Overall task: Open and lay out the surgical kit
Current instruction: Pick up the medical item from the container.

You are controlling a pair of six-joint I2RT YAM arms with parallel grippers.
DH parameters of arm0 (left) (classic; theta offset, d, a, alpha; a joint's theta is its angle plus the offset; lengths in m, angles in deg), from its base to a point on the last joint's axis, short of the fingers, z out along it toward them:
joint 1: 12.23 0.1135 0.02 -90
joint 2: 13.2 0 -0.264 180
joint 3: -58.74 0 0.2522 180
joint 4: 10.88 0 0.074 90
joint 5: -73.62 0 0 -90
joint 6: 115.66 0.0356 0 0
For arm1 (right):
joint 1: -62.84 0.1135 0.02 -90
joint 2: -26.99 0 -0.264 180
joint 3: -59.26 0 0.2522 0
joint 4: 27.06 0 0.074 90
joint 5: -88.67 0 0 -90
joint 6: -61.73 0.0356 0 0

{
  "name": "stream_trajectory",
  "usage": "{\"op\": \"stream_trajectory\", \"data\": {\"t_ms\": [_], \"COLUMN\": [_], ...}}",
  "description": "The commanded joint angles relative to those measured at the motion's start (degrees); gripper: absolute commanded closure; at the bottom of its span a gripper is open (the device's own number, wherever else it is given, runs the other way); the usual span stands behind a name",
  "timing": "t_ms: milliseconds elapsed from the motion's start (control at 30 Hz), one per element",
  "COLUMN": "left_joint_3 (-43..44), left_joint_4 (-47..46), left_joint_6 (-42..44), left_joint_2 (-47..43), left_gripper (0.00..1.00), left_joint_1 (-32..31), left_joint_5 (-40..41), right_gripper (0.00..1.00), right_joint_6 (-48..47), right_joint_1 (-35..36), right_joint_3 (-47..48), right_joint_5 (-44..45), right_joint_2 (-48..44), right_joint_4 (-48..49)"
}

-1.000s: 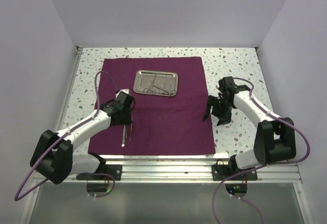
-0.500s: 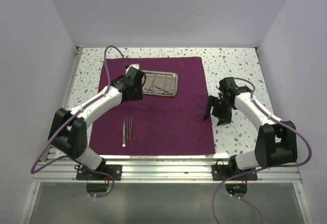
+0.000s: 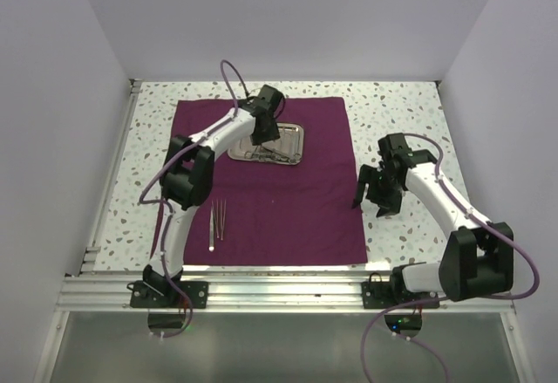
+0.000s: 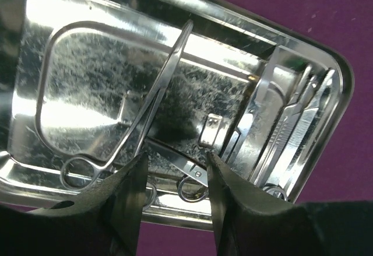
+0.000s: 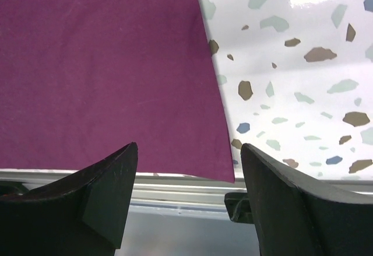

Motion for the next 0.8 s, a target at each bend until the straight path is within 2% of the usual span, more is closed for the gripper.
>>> {"op": "stream_trajectory", "data": {"t_ms": [0, 300, 700, 767], "left_joint_3": [1.5, 0.8, -0.2, 0.1], "left_joint_4": [3.4, 1.2, 3.4, 3.4], "left_joint_6": [-10.8, -13.7, -13.6, -13.2], "left_joint_2": [0.5, 1.8, 7.0, 7.6], "left_gripper": [0.51, 0.49, 0.57, 0.64], "left_joint_1": [-0.6, -3.0, -3.7, -3.7], "left_joint_5": [-2.6, -1.2, -0.3, -0.6], "right_gripper": [0.25, 0.25, 0.25, 0.24], "right_joint_6": [-0.1, -0.9, -1.1, -1.2], "right_joint_1": [0.2, 0.2, 0.1, 0.2], "right_joint_3": [1.0, -0.7, -1.0, -0.9], "right_joint_5": [1.7, 2.1, 1.6, 1.6], "right_joint_2": [-2.4, -5.1, -5.7, -5.7], "right_joint_4": [-3.4, -4.7, -4.7, -4.9]}}
